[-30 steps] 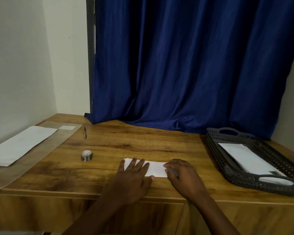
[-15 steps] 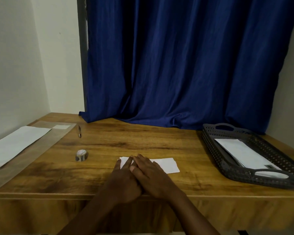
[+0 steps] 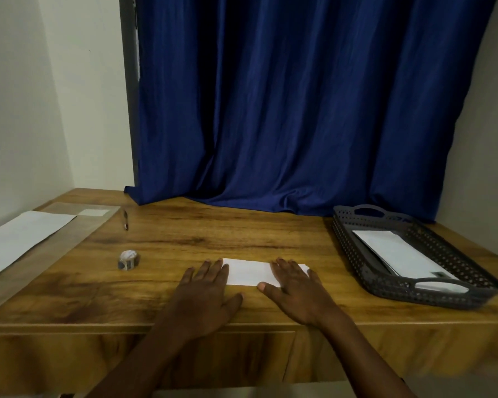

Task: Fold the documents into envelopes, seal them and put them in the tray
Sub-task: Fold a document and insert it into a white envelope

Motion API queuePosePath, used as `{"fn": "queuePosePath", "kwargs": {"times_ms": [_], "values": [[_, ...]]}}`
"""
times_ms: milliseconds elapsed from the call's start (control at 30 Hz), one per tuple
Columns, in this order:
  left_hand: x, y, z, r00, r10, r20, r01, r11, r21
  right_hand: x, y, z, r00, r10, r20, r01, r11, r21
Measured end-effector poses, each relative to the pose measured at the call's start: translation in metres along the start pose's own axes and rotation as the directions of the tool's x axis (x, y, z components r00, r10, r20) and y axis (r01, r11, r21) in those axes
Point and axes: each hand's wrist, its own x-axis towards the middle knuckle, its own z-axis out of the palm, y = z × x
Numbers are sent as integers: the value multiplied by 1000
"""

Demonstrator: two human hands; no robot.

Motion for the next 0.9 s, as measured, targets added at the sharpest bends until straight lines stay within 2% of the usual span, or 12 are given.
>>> {"fn": "queuePosePath", "kwargs": {"times_ms": [233, 400, 467, 533, 600, 700, 767, 900], "values": [[-4, 2, -2, 999, -41, 9, 41, 999, 2, -8, -2, 1, 996, 16, -82, -14, 1000, 27], [-4, 0, -3, 999, -42, 14, 42, 999, -7, -14, 11, -2, 983, 170, -66, -168, 985, 33], [-3, 0, -2, 999, -45, 16, 45, 999, -12, -16, 14, -2, 981, 182, -72, -180, 983, 42], [-4, 0, -3, 999, -39, 15, 39, 999, -24, -20, 14, -2, 984, 145, -107, -141, 989, 44], [-5, 0, -3, 999, -37, -4, 37, 999, -36, -27, 12, -3, 987, 30, -159, -27, 999, 20], [-10, 0, -5, 997, -41, -59, 38, 997, -60, -43, 8, -7, 983, -154, -95, 152, 988, -29], [-18, -2, -7, 996, -25, -83, 18, 997, -76, -52, 8, -7, 977, -202, -67, 198, 979, -57], [-38, -12, -7, 986, 111, -123, -120, 991, -63, -70, 18, -7, 956, -251, -151, 235, 965, -116]]}}
